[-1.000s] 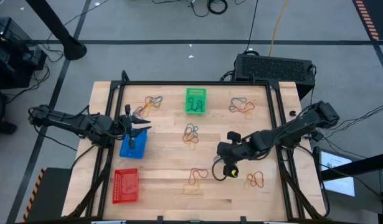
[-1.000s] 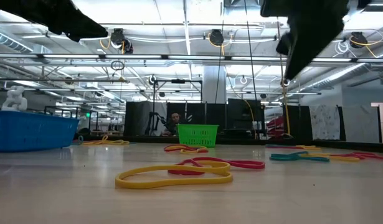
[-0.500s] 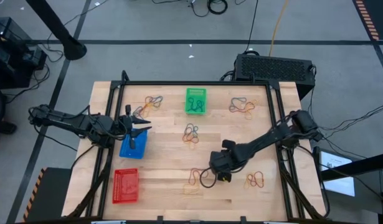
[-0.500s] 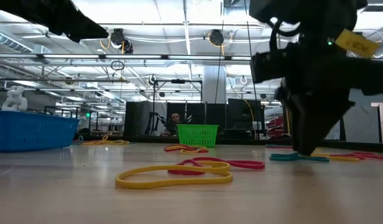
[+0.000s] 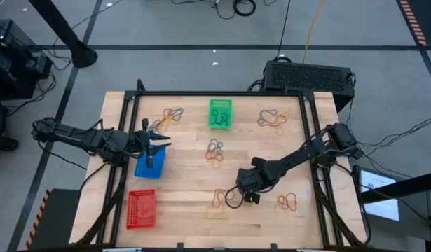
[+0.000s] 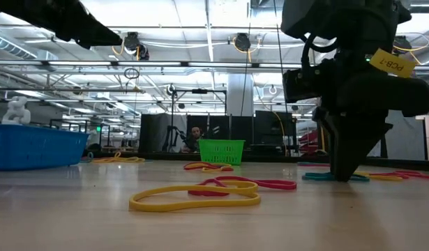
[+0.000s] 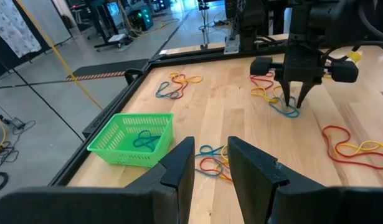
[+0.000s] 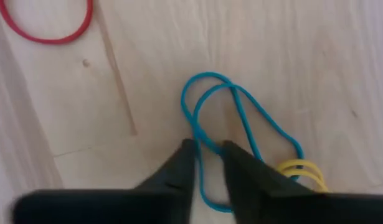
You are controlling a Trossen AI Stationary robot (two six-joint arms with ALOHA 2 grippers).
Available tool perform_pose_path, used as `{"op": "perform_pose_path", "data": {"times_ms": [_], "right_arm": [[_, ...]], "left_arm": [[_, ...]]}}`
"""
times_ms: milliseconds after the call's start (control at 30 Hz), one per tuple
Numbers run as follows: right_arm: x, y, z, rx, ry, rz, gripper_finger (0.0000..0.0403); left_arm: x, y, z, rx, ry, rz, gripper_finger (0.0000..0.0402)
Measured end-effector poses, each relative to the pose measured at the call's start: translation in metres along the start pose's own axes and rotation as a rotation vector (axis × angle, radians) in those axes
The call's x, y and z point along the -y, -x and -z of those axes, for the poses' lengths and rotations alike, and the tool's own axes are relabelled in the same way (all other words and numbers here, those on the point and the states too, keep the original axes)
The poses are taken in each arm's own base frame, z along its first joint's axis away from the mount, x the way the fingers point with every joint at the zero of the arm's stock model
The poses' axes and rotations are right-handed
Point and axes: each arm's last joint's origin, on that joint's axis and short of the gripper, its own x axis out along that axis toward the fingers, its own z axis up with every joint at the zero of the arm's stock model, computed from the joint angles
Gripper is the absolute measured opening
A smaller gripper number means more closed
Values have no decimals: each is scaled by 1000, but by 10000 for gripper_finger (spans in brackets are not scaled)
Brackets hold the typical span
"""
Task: Sort rubber bands into baskets
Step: Put the blue rubber band into the green bin
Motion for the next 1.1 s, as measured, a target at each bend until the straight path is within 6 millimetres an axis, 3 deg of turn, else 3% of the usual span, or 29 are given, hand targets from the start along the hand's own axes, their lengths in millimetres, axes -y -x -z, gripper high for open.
{"op": "perform_pose_path", "data": {"times_ms": [67,267,467,833,1100], "right_arm": [[0,-1,0,-6,4,-19,19],[4,16,2,36,18,-42,2],[18,76,8,191,-22,-83,1],[52,178,42,617,-110,-146,0],[78,220,69,873,-264,-114,0]], "left_arm": [[0,0,0,1,0,0,105],[0,0,0,3,5,0,105],[0,0,0,2,16,-1,105],[0,0,0,-1,16,0,105],[0,0,0,0,16,0,105]]}}
